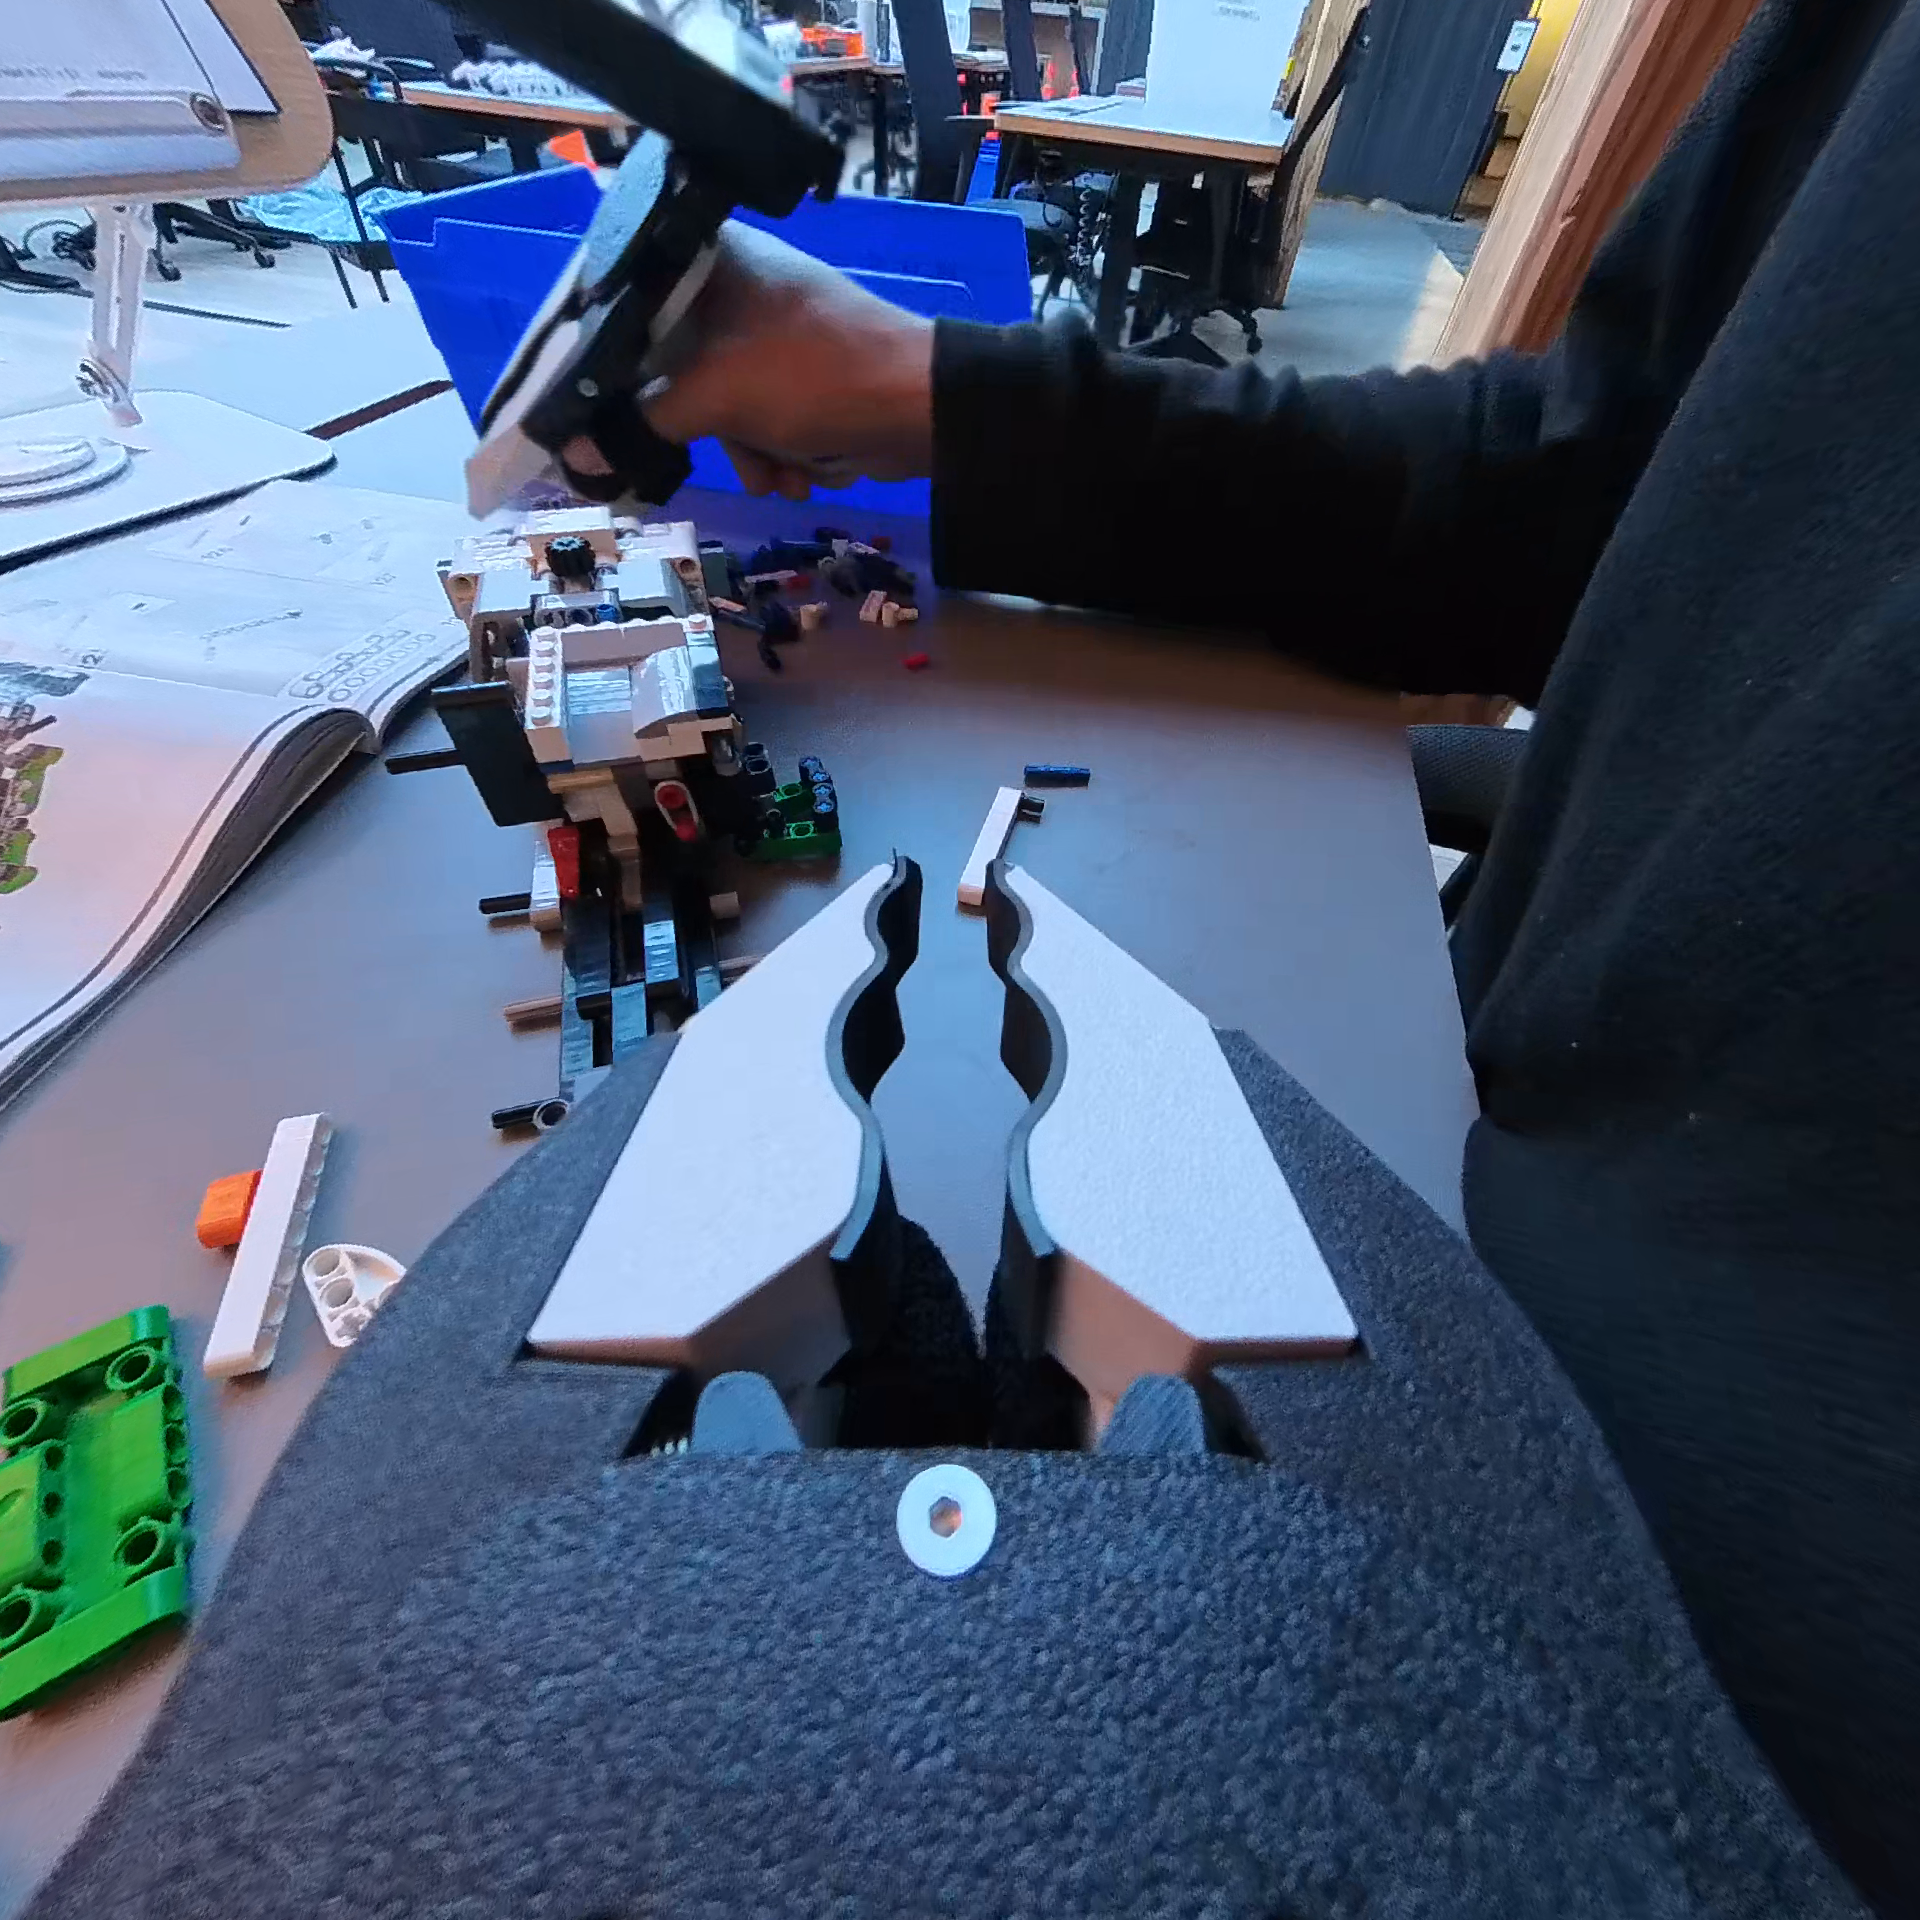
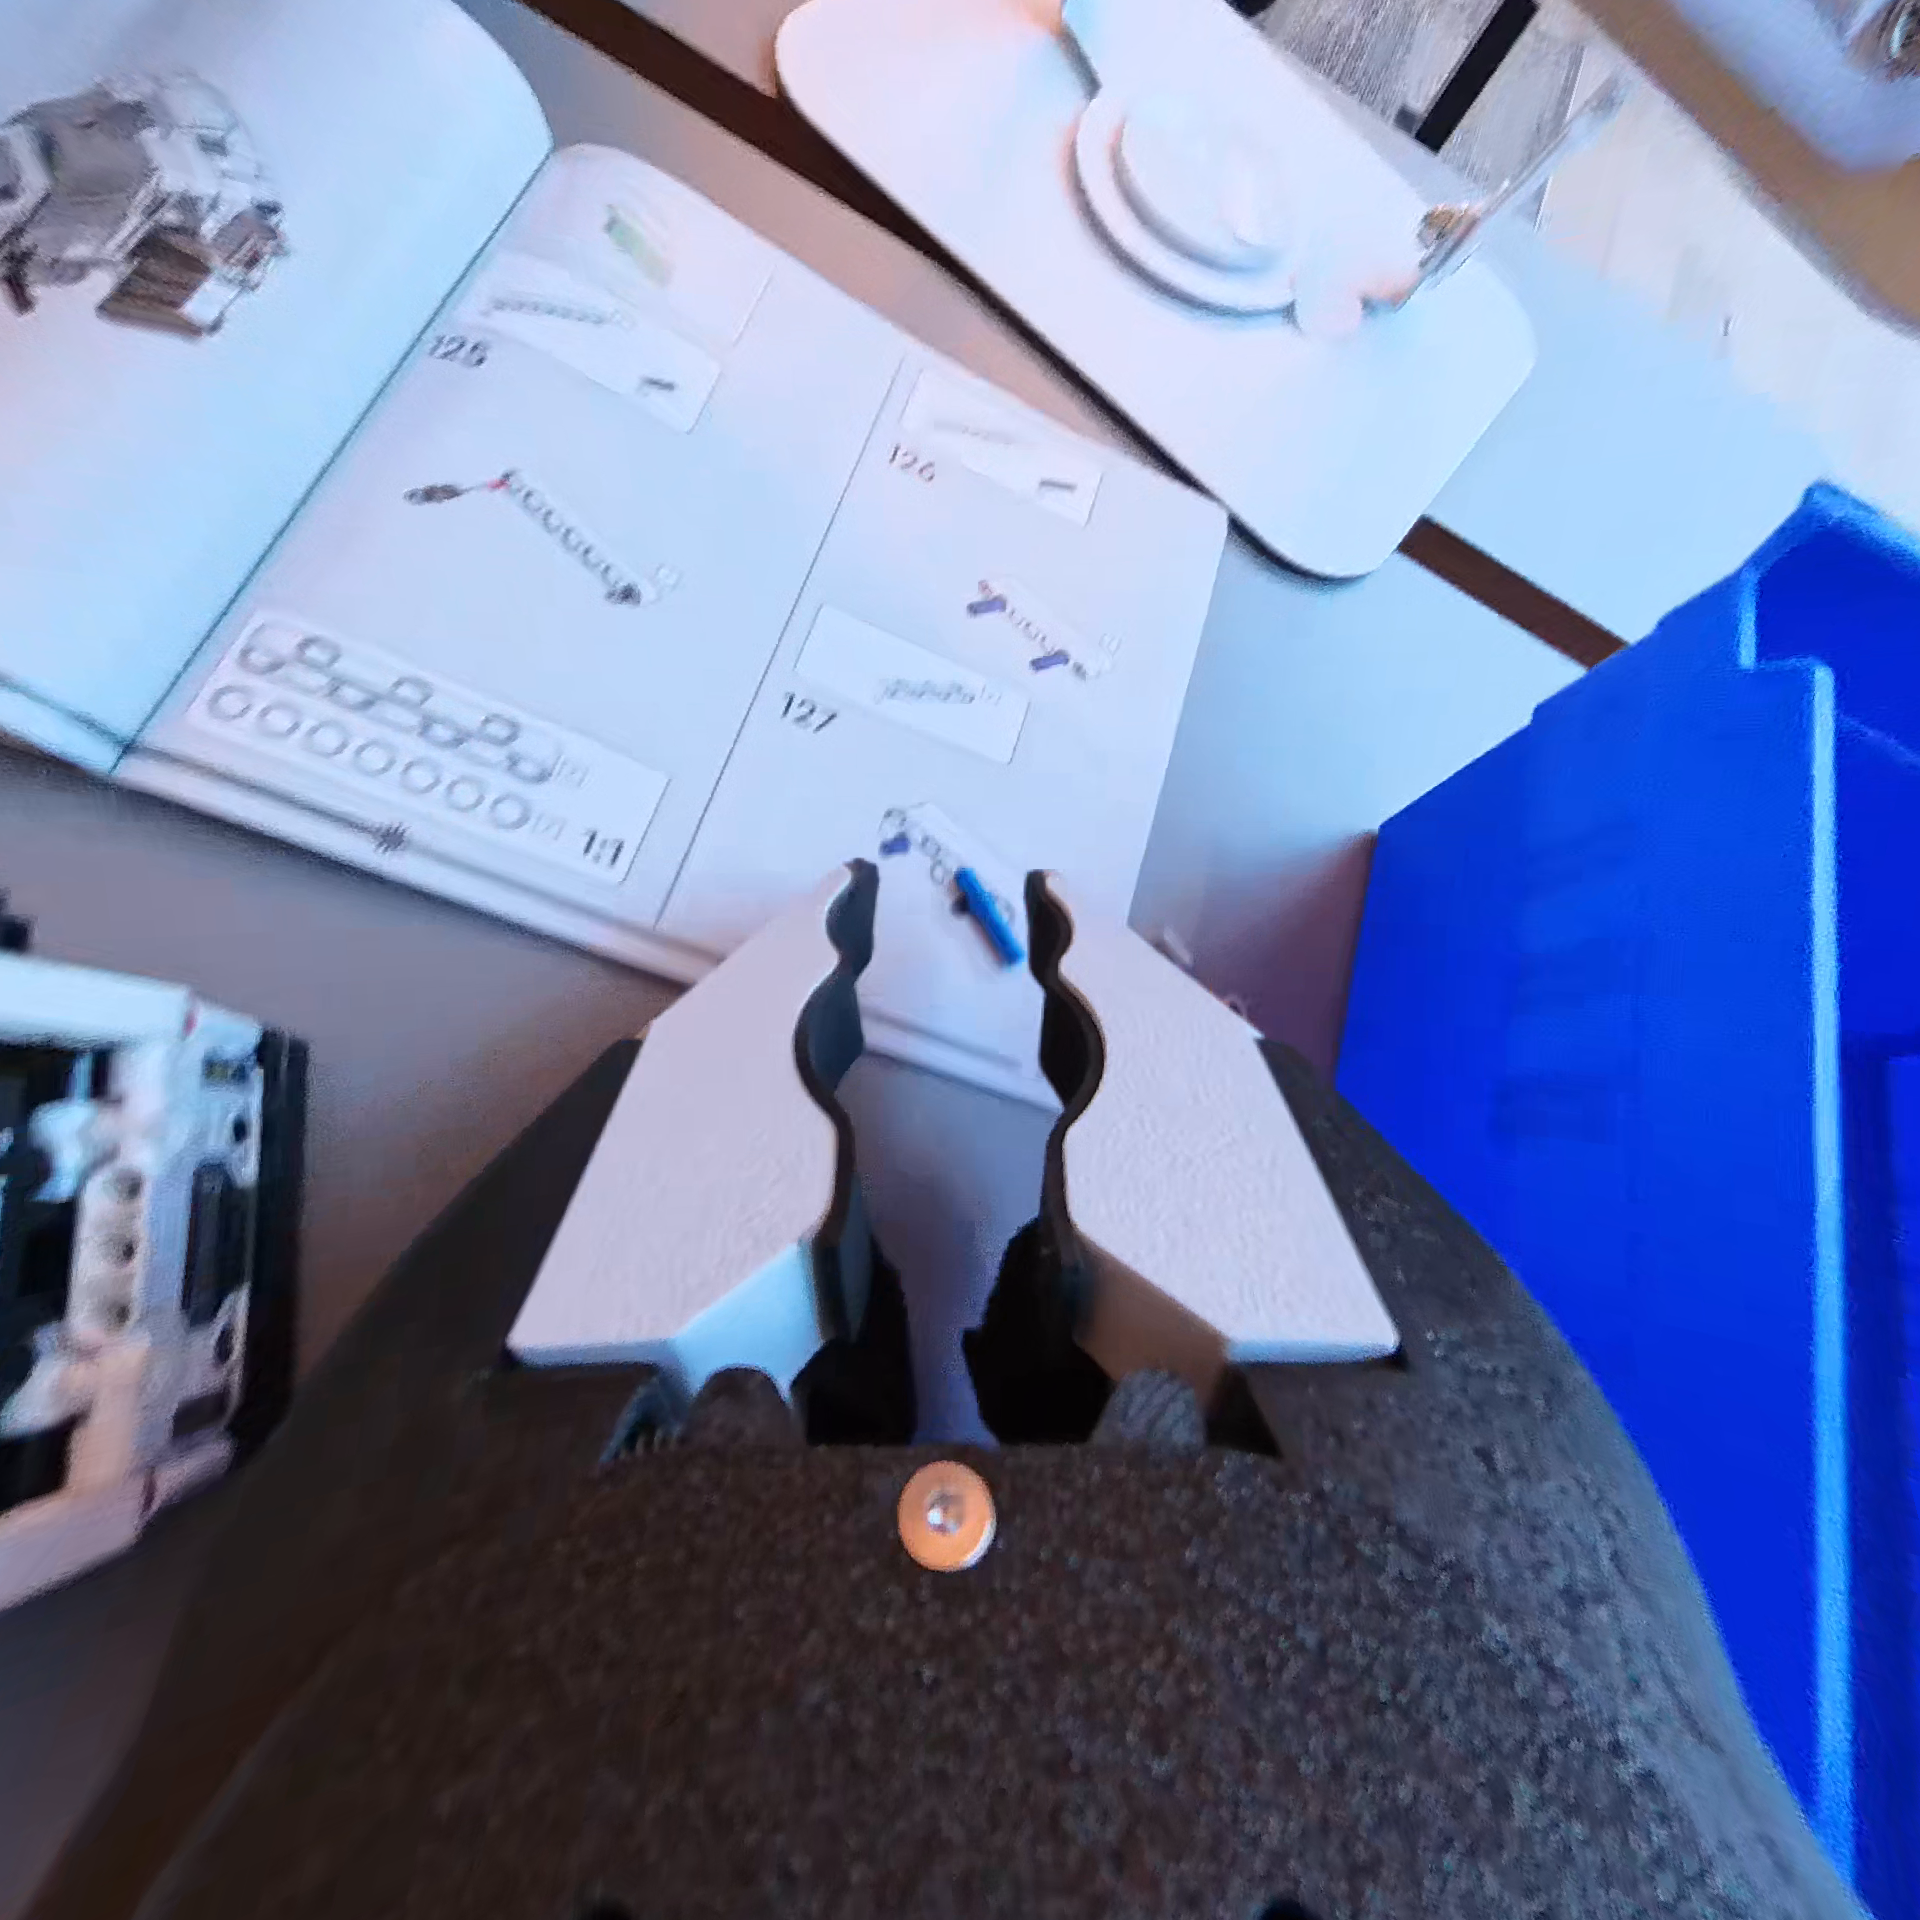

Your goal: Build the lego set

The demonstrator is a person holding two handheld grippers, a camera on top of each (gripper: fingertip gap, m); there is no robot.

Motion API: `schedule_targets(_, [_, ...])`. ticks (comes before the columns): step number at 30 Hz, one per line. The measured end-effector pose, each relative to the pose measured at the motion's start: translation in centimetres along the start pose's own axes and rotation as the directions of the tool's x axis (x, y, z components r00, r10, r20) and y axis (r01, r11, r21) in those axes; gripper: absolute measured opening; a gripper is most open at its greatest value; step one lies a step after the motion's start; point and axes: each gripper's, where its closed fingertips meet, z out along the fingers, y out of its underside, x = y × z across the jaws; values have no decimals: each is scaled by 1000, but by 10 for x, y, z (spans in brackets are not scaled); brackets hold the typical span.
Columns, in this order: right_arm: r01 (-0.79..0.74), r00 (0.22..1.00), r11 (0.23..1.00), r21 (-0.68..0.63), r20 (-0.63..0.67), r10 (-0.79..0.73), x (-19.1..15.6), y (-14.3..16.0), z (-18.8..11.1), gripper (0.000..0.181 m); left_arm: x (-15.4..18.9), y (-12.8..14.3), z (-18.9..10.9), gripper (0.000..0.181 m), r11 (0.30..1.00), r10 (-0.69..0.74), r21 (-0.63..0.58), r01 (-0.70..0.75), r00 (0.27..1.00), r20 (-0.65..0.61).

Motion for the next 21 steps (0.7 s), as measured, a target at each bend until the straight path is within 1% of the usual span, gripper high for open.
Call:
schedule_targets(1, [-16, 1000, 1000, 1, 12, 16, 2, -2, 7, 28, 0, 0, 0, 11, 1000, 0, 2, 0, 1000, -3])
schedule_targets(3, [-61, 997, 997, -41, 51, 63, 3, 3, 22, 29, 2, 0, -1, 11, 1000, 5, 4, -5, 1000, -9])
schedule_targets(6, [-91, 994, 995, -46, 60, 94, 8, 9, 29, 30, 4, -1, -2, 11, 1000, 14, 12, -14, 1000, -11])
schedule_targets(8, [-105, 992, 994, -32, 68, 107, 10, 11, 29, 30, 3, -2, -3, 11, 1000, 7, 18, -7, 1000, -12])
schedule_targets(11, [-129, 984, 990, -49, 116, 134, 7, 14, 26, 24, 2, -1, -2, 11, 1000, -11, 12, 11, 1000, -21])
schedule_targets(13, [-128, 983, 991, -43, 126, 132, 7, 15, 25, 21, 2, -1, -2, 11, 1000, -14, 12, 15, 1000, -22])
schedule_targets(15, [-124, 982, 992, -38, 137, 128, 3, 16, 24, 12, 2, -1, -1, 11, 1000, -17, 8, 18, 1000, -24])
schedule_targets(17, [-104, 986, 994, -36, 129, 108, 2, 16, 23, 5, 2, 0, -1, 11, 1000, -20, 3, 20, 999, -25])
schedule_targets(21, [-37, 994, 999, -37, 105, 41, 2, 12, 17, 4, 2, 0, -1, 11, 1000, -15, 5, 15, 1000, -21])
